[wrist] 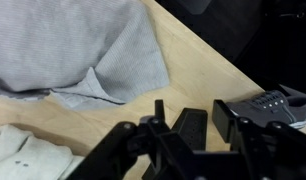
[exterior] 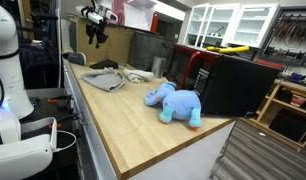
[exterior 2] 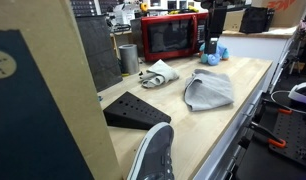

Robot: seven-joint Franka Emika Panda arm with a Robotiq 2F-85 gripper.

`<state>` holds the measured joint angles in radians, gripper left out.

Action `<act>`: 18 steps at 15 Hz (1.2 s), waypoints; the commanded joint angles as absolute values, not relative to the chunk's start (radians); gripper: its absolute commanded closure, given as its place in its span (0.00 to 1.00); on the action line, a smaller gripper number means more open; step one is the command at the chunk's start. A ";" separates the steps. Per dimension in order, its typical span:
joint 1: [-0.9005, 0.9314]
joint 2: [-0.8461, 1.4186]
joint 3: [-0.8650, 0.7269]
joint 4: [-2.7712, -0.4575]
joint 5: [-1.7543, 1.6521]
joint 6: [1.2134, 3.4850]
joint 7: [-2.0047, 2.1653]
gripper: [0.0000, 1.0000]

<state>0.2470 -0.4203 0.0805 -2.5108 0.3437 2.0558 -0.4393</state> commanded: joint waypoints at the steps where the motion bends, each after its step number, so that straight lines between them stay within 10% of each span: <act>1: 0.213 -0.415 0.025 -2.475 0.350 2.064 -0.421 0.14; 3: 0.181 -0.368 0.003 -2.453 0.331 2.109 -0.407 0.01; 18: 0.038 -0.071 -0.008 -2.357 0.009 2.252 -0.139 0.00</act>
